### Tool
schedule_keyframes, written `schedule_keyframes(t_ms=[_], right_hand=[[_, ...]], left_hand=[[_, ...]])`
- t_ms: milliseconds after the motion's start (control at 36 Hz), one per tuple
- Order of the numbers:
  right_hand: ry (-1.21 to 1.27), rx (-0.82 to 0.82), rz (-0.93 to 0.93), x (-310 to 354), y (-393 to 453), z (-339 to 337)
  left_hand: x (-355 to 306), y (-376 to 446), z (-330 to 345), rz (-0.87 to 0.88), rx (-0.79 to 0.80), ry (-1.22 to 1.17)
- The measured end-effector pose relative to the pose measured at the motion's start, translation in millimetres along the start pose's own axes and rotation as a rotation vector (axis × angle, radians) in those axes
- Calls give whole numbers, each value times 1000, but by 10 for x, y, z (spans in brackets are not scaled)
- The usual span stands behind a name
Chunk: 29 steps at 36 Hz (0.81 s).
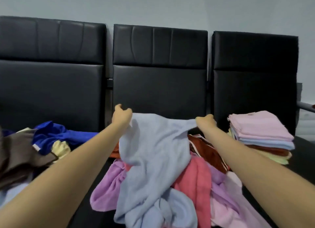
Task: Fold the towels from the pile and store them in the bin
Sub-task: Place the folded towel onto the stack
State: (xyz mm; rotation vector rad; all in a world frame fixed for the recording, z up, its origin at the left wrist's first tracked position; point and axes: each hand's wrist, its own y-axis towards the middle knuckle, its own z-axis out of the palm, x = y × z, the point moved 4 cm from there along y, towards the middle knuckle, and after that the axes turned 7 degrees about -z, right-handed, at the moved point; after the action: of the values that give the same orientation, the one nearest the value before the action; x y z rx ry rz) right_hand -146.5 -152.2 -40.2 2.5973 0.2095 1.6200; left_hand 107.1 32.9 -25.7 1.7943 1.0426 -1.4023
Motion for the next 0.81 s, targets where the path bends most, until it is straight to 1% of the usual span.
schedule_keyframes(t_ms=[28, 83, 139, 194, 222, 250, 306, 333, 361, 417, 444, 472, 500, 556, 611, 667, 722, 778, 806], right_hand=[[-84, 14, -24, -82, -138, 53], [-159, 32, -120, -233, -432, 75], [-180, -8, -304, -332, -690, 9], [-126, -25, -515, -332, -994, -65], [-72, -8, -607, -314, -1175, -85], [-34, 24, -672, -287, -1358, -103], [-42, 71, -759, -218, -1708, -116], [-57, 120, -761, -186, -1852, -98], [-91, 186, -730, -171, -1971, -60], [-216, 403, -556, -210, -2149, 98], [-266, 509, -441, -258, -2244, 183], [-290, 576, -357, -307, -2311, 257], [-308, 599, -311, -346, -2353, 312], [-365, 615, -301, -377, -2398, 361], [-368, 652, -292, -410, -2373, 389], [-310, 646, -299, -423, -2325, 375], [-209, 639, -284, -425, -2296, 314], [-95, 698, -243, -436, -2302, 233], [-85, 733, -259, -431, -2311, 186]], left_hand=[[172, -36, 60, -17, 24, 46], [575, -138, 125, -40, 77, 150], [879, -273, 101, 1, 103, 227], [1072, -373, 13, 89, 111, 201], [1147, -403, -44, 100, 104, 185], [1219, -425, -94, 98, 103, 165], [1255, -575, -242, 18, 91, 55], [1275, -643, -280, -63, 102, -13], [1317, -705, -282, -152, 154, -66], [1350, -864, -236, -305, 331, -83], [1367, -936, -227, -340, 391, -65], [1339, -999, -225, -346, 424, -63], [1315, -1033, -227, -341, 442, -80], [1288, -1090, -245, -357, 484, -129], [1260, -1152, -249, -380, 570, -120], [1221, -1232, -248, -358, 648, -48], [1170, -1295, -290, -302, 662, 26], [1120, -1326, -343, -178, 662, 62], [1090, -1354, -364, -96, 666, 83]])
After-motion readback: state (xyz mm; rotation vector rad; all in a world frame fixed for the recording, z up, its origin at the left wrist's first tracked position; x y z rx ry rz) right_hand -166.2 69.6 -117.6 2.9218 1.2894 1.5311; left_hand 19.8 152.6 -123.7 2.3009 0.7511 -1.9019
